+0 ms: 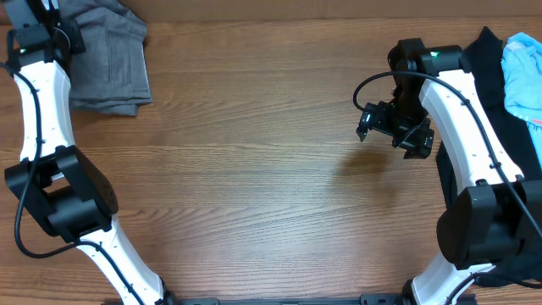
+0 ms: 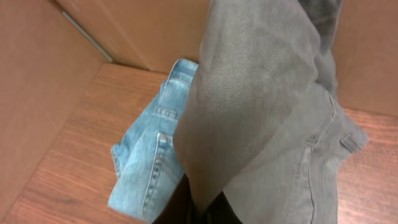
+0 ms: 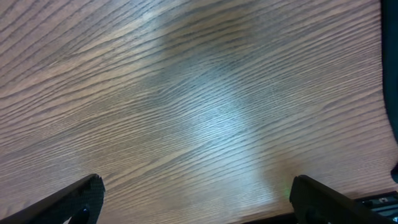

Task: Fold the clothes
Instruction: 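Drag the folded shorts left onto the blue jeans pile with the left gripper, then open the left gripper to release the shorts and lift it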

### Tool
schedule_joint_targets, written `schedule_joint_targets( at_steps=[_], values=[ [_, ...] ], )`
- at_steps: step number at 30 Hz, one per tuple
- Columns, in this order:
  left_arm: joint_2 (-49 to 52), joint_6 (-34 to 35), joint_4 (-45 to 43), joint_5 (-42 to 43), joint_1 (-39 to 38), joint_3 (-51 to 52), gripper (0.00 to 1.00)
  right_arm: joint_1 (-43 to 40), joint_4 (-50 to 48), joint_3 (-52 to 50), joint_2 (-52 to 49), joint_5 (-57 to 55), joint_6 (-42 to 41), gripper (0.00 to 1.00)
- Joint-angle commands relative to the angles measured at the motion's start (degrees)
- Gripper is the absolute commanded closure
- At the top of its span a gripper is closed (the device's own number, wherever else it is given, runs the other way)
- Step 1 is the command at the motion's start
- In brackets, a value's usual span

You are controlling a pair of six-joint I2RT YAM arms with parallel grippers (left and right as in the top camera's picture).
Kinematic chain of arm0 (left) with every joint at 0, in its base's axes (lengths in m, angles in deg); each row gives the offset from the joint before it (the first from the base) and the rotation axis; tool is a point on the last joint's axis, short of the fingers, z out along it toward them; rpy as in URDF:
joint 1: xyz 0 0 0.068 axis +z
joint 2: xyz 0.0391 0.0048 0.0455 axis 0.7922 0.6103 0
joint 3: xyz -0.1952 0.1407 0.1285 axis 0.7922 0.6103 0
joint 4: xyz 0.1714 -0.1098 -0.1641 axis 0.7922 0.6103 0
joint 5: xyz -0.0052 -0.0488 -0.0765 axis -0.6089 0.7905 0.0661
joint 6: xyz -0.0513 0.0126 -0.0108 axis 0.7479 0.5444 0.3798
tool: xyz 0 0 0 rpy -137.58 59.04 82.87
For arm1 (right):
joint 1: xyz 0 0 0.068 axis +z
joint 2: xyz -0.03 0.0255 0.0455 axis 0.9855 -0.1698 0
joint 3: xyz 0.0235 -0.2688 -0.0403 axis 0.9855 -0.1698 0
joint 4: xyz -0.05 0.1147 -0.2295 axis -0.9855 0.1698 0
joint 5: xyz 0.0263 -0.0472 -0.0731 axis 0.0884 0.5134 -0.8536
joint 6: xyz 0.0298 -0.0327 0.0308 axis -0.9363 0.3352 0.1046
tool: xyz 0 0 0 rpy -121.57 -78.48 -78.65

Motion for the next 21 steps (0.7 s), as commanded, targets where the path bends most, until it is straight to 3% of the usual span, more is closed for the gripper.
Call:
schedule_joint_targets(
  at_steps=[1, 11, 17, 18, 19, 20, 21],
  values=[
    [2.27, 1.29, -2.93, -0.15, 0.26, -1.90, 0.96, 0.26, 0.81, 0.50, 0.15, 0.44, -0.28, 0.00],
    [8.52, 1.05, -11.69, -14.19, 0.33, -1.90, 0.93, 0.42, 2.47, 0.50, 0.15, 0.48, -0.55, 0.00],
    [8.79, 2.80, -12.44, -17.40, 1.68, -1.90, 0.93, 0.42, 2.67, 0.50, 0.15, 0.46, -1.42, 0.00],
    [8.79, 2.80, -12.39, -17.86, 1.95, -1.90, 0.89, 0.42, 2.75, 0.50, 0.15, 0.46, -1.42, 0.00],
    [8.79, 2.80, -12.20, -18.69, 2.23, -1.90, 0.71, 0.42, 2.84, 0.50, 0.15, 0.46, -1.42, 0.00],
    [8.79, 2.80, -11.93, -19.37, 2.51, -1.90, 0.37, 0.42, 2.91, 0.50, 0.15, 0.46, -1.42, 0.00],
    [8.79, 2.78, -11.72, -20.00, 2.71, -1.90, 0.21, 0.42, 2.95, 0.50, 0.15, 0.46, -1.42, 0.00]
  ],
)
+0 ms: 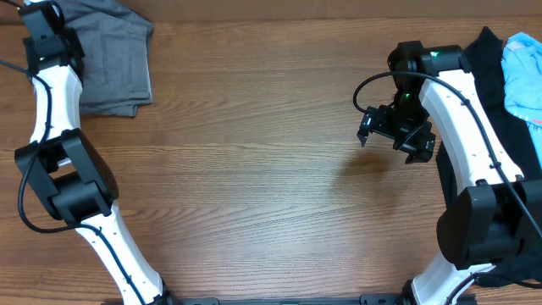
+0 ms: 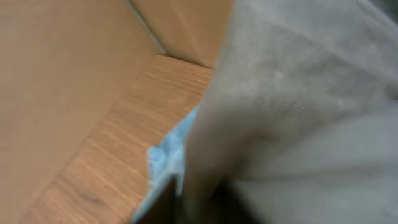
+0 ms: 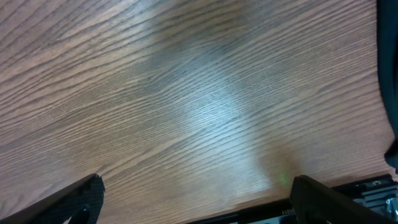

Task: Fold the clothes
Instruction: 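Open the left gripper to release the shorts and lift it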

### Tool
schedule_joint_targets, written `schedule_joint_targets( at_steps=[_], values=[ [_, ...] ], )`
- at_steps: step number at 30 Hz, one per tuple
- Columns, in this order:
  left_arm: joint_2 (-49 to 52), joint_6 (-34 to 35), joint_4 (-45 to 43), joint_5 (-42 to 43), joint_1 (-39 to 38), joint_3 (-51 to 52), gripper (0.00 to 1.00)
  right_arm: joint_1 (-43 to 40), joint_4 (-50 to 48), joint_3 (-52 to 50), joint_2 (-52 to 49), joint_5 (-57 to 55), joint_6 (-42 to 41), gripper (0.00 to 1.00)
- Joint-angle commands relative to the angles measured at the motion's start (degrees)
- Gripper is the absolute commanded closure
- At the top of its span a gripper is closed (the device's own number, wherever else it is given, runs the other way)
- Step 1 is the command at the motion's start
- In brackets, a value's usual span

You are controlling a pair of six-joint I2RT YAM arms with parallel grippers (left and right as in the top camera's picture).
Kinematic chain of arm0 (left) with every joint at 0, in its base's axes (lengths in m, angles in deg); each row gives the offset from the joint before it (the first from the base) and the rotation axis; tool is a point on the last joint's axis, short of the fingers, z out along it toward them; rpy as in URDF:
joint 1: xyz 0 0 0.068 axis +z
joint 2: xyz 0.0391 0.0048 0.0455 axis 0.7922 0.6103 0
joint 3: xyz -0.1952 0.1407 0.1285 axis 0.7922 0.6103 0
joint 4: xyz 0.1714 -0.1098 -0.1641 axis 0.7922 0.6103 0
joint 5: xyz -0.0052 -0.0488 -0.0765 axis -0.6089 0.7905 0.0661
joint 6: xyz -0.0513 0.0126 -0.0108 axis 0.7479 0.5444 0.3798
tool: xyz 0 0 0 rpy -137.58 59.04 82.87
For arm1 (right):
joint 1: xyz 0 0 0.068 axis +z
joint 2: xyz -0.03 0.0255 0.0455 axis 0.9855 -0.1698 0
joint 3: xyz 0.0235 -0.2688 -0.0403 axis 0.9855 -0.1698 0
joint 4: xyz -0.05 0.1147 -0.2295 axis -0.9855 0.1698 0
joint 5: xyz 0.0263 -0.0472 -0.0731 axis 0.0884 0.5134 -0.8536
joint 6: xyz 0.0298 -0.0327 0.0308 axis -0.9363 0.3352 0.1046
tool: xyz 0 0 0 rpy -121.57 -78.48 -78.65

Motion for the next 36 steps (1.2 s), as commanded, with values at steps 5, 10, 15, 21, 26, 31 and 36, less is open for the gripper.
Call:
schedule_joint_targets(
  at_steps=[5, 10, 15, 21, 26, 31, 36],
  values=[
    [-0.04, 1.60, 0.72, -6.99, 2.12, -1.86, 0.00, 0.33, 0.59, 0.50, 0.15, 0.46, -0.70, 0.00],
    [-0.61, 2.58, 1.60, -5.99, 1.03, -1.88, 0.00, 0.33, 1.11, 0.50, 0.15, 0.46, -0.70, 0.00],
    [-0.90, 8.90, 2.29, 2.40, -0.98, -1.88, 0.58, 0.33, 0.79, 0.48, 0.15, 0.46, -0.70, 0.00],
    [-0.35, 12.50, 2.23, 7.10, -1.16, -1.86, 0.96, 0.33, 1.51, 0.44, 0.15, 0.44, -0.68, 0.00],
    [0.11, 9.31, 2.51, 7.04, -0.13, -1.84, 0.96, 0.33, 2.10, -0.50, 0.15, -0.46, -0.66, 0.00],
    [1.46, 8.74, 3.63, 9.01, 1.53, -1.84, 0.96, 0.33, 1.77, -1.81, 0.15, -0.59, -0.72, 0.00],
    [4.61, 6.93, 5.38, 10.23, 1.75, -1.84, 0.96, 0.33, 1.66, -2.23, 0.17, -0.59, -0.90, 0.00]
  ],
)
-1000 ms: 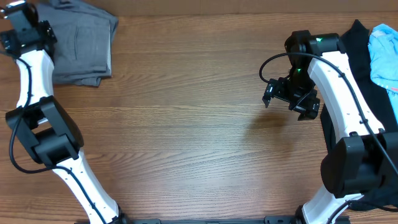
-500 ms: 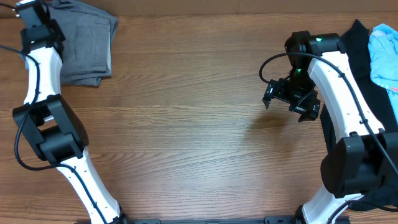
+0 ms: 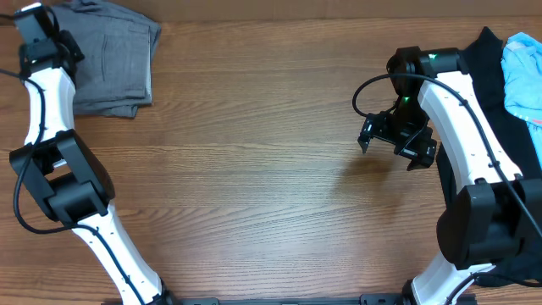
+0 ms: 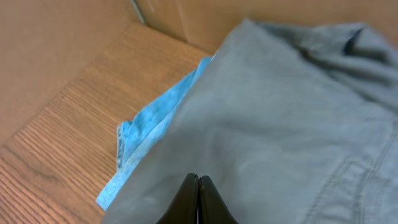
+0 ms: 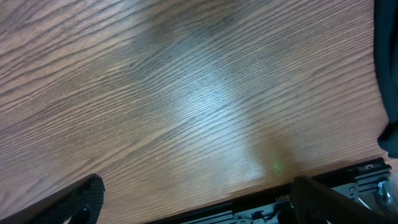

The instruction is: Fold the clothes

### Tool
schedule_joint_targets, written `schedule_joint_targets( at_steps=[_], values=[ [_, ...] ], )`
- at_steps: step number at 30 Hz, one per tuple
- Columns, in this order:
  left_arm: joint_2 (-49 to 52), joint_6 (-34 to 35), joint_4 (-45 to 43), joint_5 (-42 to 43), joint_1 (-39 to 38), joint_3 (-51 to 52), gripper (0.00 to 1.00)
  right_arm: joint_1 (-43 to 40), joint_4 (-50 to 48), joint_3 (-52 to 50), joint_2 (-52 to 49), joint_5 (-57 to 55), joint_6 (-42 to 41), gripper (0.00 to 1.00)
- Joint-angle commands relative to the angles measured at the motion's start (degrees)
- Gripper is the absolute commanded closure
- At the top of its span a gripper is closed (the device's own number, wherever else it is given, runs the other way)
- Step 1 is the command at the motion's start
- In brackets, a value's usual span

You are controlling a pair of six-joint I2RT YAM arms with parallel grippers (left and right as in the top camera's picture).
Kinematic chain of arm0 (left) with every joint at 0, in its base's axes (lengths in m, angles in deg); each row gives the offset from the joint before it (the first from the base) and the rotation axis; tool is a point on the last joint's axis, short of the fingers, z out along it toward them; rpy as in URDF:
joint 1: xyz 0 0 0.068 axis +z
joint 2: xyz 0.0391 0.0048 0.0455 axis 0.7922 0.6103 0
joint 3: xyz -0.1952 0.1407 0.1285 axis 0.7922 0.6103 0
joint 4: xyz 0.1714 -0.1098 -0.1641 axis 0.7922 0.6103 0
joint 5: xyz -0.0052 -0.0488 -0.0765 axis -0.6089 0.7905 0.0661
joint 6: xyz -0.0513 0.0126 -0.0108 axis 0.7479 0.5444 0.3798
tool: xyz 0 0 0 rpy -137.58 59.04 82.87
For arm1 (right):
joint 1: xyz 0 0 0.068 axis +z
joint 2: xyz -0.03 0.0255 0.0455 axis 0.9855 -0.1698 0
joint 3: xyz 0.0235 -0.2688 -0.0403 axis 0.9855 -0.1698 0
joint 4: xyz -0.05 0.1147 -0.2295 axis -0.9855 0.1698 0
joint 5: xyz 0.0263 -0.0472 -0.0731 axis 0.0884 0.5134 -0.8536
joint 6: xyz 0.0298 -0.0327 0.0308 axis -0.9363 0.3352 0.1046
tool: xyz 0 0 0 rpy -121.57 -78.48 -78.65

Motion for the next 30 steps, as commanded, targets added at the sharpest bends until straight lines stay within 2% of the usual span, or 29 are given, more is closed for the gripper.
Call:
schedule_joint_targets(
  at_steps=[1, 8, 11, 16, 17, 18, 19, 21, 25, 28, 30],
  values=[
    [4.17, -2.40, 1.25, 1.66, 0.31, -1.16, 0.96, 0.33, -0.20, -0.59, 0.15, -0.35, -0.50, 0.00],
    [7.76, -2.40, 4.00, -0.98, 1.09, -1.16, 0.94, 0.33, 0.00, -0.59, 0.15, -0.37, -0.48, 0.00],
    [6.40, -2.43, 4.39, -3.96, 0.94, -2.16, 0.91, 0.33, -0.44, -0.59, 0.15, -0.37, -0.48, 0.00],
    [0.68, -1.46, 5.14, -3.43, -0.17, -4.42, 0.83, 0.33, -1.97, -0.59, 0.15, -0.37, -0.96, 0.00],
    [-1.57, -0.61, 5.62, -3.02, -0.55, -4.87, 0.59, 0.33, -2.45, -0.59, 0.17, -0.37, -1.18, 0.00],
    [-3.32, -0.24, 6.23, -2.19, -0.79, -5.09, 0.50, 0.37, -2.86, -0.59, 0.20, -0.37, -1.46, 0.00],
    [-5.49, -0.17, 6.78, -1.07, -1.05, -5.20, 0.36, 0.48, -3.56, -0.57, 0.22, -0.39, -1.92, 0.00],
    [-9.09, -0.17, 7.82, 0.35, -1.57, -5.25, 0.00, 0.70, -4.79, -0.52, 0.48, -0.37, -2.03, 0.00],
    [-17.64, 0.35, 13.86, 3.32, -2.89, -5.25, 0.00, 0.98, -6.01, 0.37, 2.73, -0.33, -2.23, 0.00],
    [-24.63, 2.01, 20.04, 9.09, -4.11, -5.25, 0.00, 1.03, -6.08, 1.11, 6.91, -0.33, -2.23, 0.00],
    [-30.91, 5.22, 25.99, 15.87, -5.49, -5.25, 0.00, 1.07, -5.64, 1.09, 12.85, -0.37, -2.19, 0.00]
  ],
)
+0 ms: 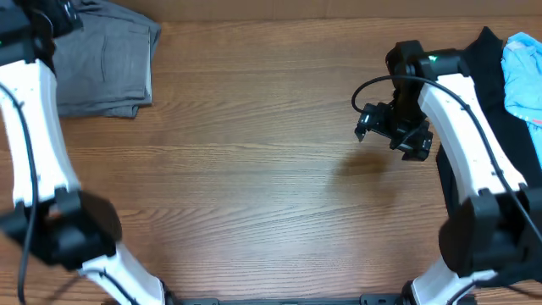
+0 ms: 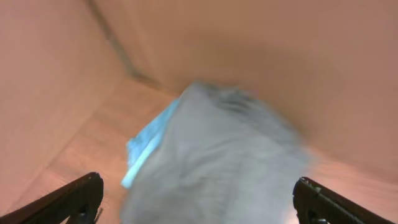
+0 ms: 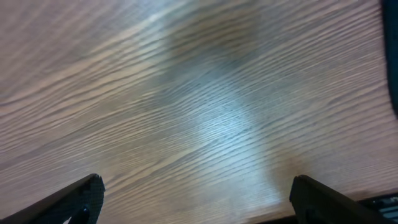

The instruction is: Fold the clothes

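Observation:
Folded grey trousers [image 1: 106,59] lie at the table's far left corner. In the left wrist view the grey trousers [image 2: 217,155] are blurred and cover blue jeans [image 2: 148,146], of which only an edge shows. My left gripper [image 2: 199,198] hangs open above them with nothing between its fingers; in the overhead view the left gripper [image 1: 58,12] is at the top left edge. My right gripper [image 1: 391,131] stands open over bare wood, and the right wrist view shows the right gripper [image 3: 196,194] empty.
A black garment [image 1: 491,76] with a light blue one [image 1: 523,72] on it lies heaped at the right edge, beside my right arm. Brown walls [image 2: 249,43] meet in a corner behind the trousers. The wooden table [image 1: 254,169] spreads between the arms.
My left gripper was shut with its tips at the grey trousers; now it is open and farther from them, and the trousers lie free. The right gripper has barely shifted.
At first my left gripper held the grey trousers hanging over the blue jeans in the corner. Later the trousers lay spread on the jeans with the gripper shut at them. Now the gripper is open above the pile. The right gripper stayed open over bare wood throughout.

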### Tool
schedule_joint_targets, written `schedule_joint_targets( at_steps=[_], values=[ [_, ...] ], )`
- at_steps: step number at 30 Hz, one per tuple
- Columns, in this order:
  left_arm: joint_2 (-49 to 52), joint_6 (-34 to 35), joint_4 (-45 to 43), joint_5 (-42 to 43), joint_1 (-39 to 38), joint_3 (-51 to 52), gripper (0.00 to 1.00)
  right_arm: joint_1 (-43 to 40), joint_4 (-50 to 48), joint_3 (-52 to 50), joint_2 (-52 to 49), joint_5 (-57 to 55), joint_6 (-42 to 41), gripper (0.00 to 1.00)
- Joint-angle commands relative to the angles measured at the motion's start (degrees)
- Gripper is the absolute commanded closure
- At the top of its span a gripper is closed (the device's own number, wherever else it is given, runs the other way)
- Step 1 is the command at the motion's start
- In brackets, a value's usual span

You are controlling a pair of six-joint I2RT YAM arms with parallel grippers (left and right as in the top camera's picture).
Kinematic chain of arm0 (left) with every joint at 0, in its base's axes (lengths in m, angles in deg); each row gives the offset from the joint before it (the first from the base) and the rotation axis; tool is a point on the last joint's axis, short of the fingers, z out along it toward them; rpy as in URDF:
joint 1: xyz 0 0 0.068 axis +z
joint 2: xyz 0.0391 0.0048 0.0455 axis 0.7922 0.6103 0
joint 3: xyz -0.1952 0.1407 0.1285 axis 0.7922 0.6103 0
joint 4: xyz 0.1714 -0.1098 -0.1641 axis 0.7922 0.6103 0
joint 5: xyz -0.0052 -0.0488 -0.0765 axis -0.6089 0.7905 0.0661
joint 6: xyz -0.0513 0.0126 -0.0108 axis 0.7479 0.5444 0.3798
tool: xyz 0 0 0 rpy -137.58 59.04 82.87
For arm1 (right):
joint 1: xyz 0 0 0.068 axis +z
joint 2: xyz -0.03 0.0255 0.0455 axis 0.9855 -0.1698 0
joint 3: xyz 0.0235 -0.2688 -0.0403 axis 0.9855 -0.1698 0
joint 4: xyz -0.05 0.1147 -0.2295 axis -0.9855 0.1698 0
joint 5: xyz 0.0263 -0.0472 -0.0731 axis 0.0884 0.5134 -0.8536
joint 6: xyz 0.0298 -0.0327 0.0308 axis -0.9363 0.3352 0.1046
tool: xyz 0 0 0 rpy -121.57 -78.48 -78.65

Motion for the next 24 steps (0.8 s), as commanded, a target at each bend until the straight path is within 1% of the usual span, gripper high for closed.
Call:
schedule_joint_targets(
  at_steps=[1, 4, 6, 8, 13, 18, 21, 24],
  values=[
    [-9.97, 5.73, 6.86, 12.55, -2.03, -1.03, 0.00, 0.28, 0.72, 1.31, 12.20, -0.35, -0.44, 0.00],
    [-15.80, 9.68, 13.11, 18.84, -3.43, -1.03, 0.00, 0.61, 1.97, 1.22, 19.32, -0.35, -0.44, 0.00],
    [-19.26, 13.60, 17.75, 20.31, -4.24, -1.03, 0.00, 1.57, 2.89, 0.98, 24.87, -0.35, -0.42, 0.00],
    [-22.16, 14.84, 22.12, 21.14, -4.90, -1.01, 0.00, 2.99, 3.34, 0.24, 29.79, -0.37, -0.22, 0.00],
    [-28.65, 13.84, 32.09, 22.36, -6.97, -0.72, 0.00, 7.13, 2.51, -4.79, 41.81, -0.39, -0.76, 0.00],
    [-34.03, 10.71, 38.82, 23.23, -11.28, 1.05, 0.00, 8.33, -3.41, -15.65, 54.58, -0.85, -2.40, 0.00],
    [-37.81, 9.75, 40.54, 23.37, -15.21, 4.94, 0.00, 8.33, -9.03, -23.76, 61.46, -0.83, -2.43, 0.00],
    [-42.75, 9.79, 39.08, 23.30, -19.76, 12.46, 0.00, 8.33, -14.67, -30.95, 66.31, -0.85, -2.64, 0.00]
  ],
)
